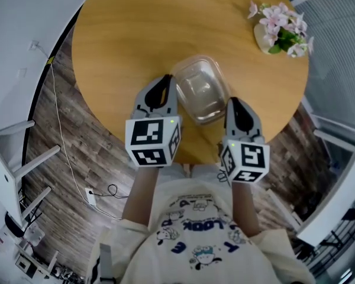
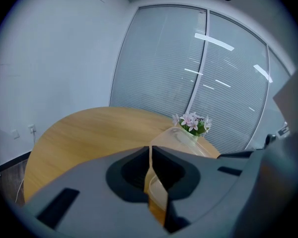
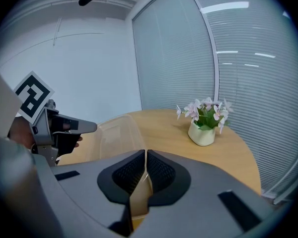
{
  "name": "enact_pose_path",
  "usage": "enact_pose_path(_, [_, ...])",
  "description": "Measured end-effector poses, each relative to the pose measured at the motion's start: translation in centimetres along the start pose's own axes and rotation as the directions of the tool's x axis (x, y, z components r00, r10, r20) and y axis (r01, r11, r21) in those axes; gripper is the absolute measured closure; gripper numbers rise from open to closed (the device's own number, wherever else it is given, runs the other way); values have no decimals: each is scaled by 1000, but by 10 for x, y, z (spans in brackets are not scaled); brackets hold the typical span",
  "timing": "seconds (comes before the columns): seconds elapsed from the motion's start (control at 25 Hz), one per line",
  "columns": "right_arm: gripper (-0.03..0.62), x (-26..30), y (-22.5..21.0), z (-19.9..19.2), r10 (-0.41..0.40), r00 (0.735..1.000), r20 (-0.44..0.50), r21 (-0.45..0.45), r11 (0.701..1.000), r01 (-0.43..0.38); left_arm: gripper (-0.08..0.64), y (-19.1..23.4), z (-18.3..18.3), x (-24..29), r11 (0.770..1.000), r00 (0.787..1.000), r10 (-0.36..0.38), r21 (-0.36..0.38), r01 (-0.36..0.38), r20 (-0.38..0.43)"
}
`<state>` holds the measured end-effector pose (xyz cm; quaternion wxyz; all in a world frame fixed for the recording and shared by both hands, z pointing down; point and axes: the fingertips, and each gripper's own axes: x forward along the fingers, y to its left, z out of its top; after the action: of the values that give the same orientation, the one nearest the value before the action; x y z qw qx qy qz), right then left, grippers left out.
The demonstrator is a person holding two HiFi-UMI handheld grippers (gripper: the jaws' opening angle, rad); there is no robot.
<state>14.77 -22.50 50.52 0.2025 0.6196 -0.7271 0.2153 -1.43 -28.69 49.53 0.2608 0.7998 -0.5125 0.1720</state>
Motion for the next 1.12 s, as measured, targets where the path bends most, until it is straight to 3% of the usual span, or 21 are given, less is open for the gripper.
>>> enact_pose_path(0.52, [575, -32, 14, 80, 22, 983, 185, -67, 998, -9, 540, -7, 71, -49, 999, 985, 13, 44, -21, 169])
enact_pose_path(1.12, [575, -66, 38, 142, 53, 939, 341, -115, 993, -15, 540, -9, 131, -106, 996, 942, 28, 73, -56, 336])
